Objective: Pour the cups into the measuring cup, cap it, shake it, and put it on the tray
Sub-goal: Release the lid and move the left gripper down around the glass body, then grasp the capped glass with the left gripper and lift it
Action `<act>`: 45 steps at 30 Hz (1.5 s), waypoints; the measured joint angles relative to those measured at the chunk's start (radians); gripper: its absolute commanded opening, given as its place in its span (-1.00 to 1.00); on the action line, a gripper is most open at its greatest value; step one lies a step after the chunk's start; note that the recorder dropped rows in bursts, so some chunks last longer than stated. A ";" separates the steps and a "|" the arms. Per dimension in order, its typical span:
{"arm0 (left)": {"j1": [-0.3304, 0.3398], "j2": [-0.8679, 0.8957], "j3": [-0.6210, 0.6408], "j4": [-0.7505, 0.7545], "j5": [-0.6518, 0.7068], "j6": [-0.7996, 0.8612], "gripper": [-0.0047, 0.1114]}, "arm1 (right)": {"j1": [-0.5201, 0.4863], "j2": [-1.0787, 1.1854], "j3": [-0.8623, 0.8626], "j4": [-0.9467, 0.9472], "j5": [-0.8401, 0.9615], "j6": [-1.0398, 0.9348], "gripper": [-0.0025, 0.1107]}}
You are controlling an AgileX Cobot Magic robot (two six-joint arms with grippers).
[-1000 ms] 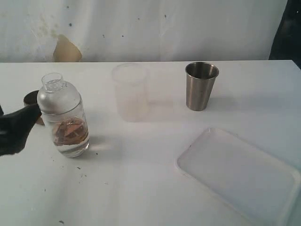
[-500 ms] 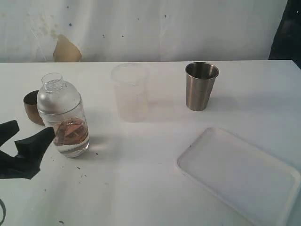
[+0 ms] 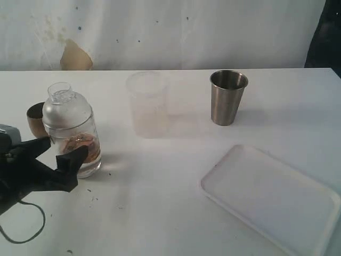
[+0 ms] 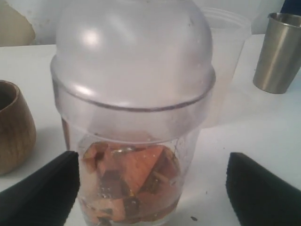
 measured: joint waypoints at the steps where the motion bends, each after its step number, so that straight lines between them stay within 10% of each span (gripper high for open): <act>1: 0.000 0.016 -0.014 0.000 -0.001 0.002 0.46 | 0.000 0.000 0.000 0.000 0.000 0.000 -0.96; 25: 0.000 0.245 -0.229 -0.086 -0.050 0.086 0.46 | 0.000 0.000 0.000 -0.002 0.000 -0.002 -0.96; 32: 0.000 0.246 -0.264 -0.100 -0.028 0.110 0.90 | 0.000 0.000 0.000 -0.002 0.000 -0.002 -0.96; 45: 0.000 0.328 -0.380 -0.096 0.040 0.094 0.89 | 0.000 0.000 0.000 -0.002 0.000 0.012 -0.96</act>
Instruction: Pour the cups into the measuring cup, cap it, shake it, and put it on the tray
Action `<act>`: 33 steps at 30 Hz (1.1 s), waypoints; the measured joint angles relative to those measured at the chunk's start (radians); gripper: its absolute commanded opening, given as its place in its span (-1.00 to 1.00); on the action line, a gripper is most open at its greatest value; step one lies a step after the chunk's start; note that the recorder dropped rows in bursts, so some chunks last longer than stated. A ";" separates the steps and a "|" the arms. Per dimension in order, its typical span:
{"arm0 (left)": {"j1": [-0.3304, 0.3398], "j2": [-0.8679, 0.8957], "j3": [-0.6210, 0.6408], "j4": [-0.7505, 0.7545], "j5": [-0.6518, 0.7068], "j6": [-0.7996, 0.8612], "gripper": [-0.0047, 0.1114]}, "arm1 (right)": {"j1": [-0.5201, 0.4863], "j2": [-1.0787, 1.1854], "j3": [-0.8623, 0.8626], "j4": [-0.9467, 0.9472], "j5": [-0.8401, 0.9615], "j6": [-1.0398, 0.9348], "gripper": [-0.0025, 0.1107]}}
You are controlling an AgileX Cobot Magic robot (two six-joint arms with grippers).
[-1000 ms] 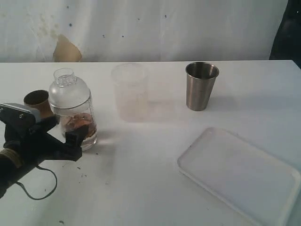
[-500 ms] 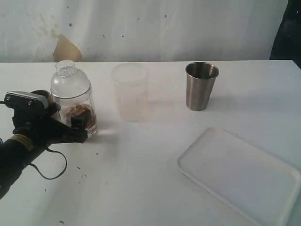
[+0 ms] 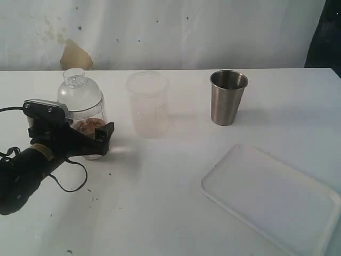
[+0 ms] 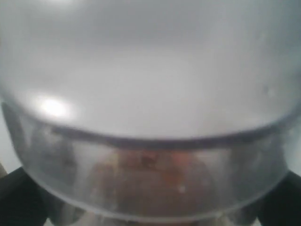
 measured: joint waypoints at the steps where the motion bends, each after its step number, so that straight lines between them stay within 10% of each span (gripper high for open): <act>1: 0.000 0.001 -0.009 -0.002 0.000 -0.002 0.89 | 0.000 0.000 0.000 0.000 0.000 0.000 -0.96; 6: 0.000 0.002 -0.017 -0.021 0.000 -0.002 0.49 | 0.000 0.000 0.000 0.000 0.000 0.000 -0.96; 11: 0.000 0.003 -0.028 -0.028 0.005 -0.002 -0.93 | 0.000 0.000 0.000 0.000 0.000 0.000 -0.96; 23: 0.000 -0.229 0.068 -0.030 0.099 0.098 -0.92 | 0.000 0.000 0.000 0.000 0.000 0.000 -0.96; 29: -0.007 -0.381 0.077 0.296 0.175 -0.004 -0.92 | 0.000 0.000 0.000 0.000 0.000 0.000 -0.96; 33: -0.004 -0.427 0.079 0.045 0.270 0.030 -0.92 | 0.000 0.000 0.000 0.000 0.000 0.000 -0.96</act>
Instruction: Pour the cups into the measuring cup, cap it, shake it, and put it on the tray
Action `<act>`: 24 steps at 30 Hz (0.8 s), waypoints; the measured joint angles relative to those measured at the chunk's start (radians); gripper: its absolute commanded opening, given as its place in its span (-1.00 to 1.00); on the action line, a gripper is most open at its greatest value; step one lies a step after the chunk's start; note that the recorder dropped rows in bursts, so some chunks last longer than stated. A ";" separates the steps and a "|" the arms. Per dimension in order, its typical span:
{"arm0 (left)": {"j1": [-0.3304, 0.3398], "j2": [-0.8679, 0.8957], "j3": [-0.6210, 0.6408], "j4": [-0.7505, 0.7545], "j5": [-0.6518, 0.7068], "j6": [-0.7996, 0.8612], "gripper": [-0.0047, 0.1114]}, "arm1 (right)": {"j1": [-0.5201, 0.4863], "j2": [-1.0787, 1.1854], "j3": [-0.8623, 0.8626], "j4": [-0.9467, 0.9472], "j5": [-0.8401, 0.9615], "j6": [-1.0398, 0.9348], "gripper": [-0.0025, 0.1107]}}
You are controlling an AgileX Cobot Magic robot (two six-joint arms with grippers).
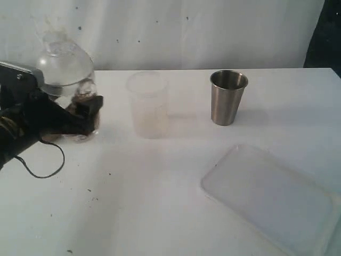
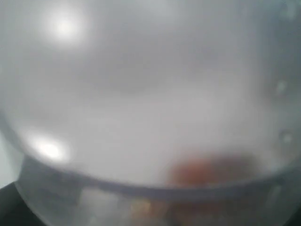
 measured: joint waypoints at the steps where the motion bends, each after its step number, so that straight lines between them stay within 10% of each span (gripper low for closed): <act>1: 0.004 -0.006 0.000 -0.033 0.013 -0.002 -0.92 | 0.000 0.000 0.000 0.000 0.000 0.000 -0.96; 8: -0.036 -0.026 0.006 0.173 0.070 -0.107 -0.92 | 0.000 0.000 0.000 0.002 0.000 0.000 -0.96; 14: -0.003 -0.030 0.006 -0.148 0.140 -0.001 -0.92 | 0.000 0.000 0.000 0.002 0.000 0.000 -0.96; 19: -0.036 -0.034 0.006 0.173 0.122 -0.064 -0.92 | 0.000 0.000 0.000 0.002 0.000 0.000 -0.96; 24: -0.017 -0.043 0.006 -0.078 0.156 0.047 -0.92 | 0.000 0.000 0.000 0.002 0.000 0.000 -0.96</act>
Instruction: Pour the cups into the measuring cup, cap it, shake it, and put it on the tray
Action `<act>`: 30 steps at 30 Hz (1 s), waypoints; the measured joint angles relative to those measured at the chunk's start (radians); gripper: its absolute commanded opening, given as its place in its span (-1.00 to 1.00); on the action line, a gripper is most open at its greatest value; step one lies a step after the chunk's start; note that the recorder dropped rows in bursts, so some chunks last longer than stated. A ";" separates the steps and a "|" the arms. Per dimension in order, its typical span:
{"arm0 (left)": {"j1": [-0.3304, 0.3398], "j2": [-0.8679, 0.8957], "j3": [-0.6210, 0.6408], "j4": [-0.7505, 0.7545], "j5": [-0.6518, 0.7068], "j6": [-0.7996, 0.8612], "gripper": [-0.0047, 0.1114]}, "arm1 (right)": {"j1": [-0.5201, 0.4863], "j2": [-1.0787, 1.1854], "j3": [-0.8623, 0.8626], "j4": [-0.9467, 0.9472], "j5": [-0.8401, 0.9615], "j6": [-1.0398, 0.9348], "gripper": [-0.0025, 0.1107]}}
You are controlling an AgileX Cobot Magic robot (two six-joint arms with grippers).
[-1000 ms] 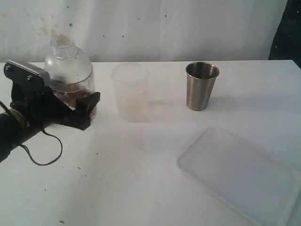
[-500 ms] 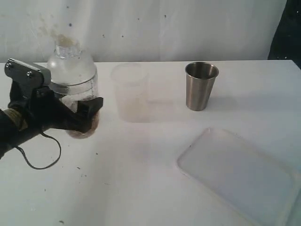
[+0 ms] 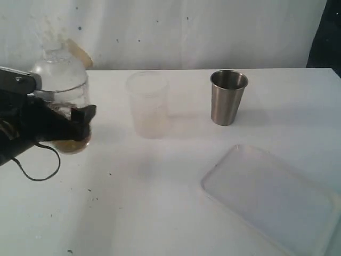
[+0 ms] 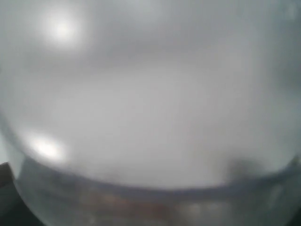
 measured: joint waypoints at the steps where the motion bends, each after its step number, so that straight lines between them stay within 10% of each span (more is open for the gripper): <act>1: 0.004 0.000 0.000 0.002 0.004 -0.017 -0.92 | 0.000 0.000 0.000 0.000 0.000 0.000 -0.96; 6: -0.042 -0.002 0.000 0.374 -0.024 -0.075 -0.92 | 0.000 0.000 0.000 0.000 0.000 0.000 -0.96; 12: -0.010 -0.010 0.000 -0.040 -0.027 -0.045 -0.92 | 0.000 0.000 0.000 0.000 0.000 0.002 -0.96; 18: -0.025 -0.050 0.000 0.360 -0.043 -0.112 -0.92 | 0.000 0.000 0.000 0.000 0.000 0.002 -0.96; 22: -0.017 -0.059 0.000 0.056 -0.037 -0.072 -0.92 | 0.000 0.000 0.000 0.000 0.000 0.002 -0.96; 25: -0.017 -0.059 0.000 0.392 -0.015 -0.113 -0.92 | 0.000 0.000 0.000 0.000 0.000 0.002 -0.96; 30: -0.013 -0.059 0.000 0.008 -0.004 0.007 -0.92 | 0.000 0.000 0.000 0.002 0.000 0.002 -0.96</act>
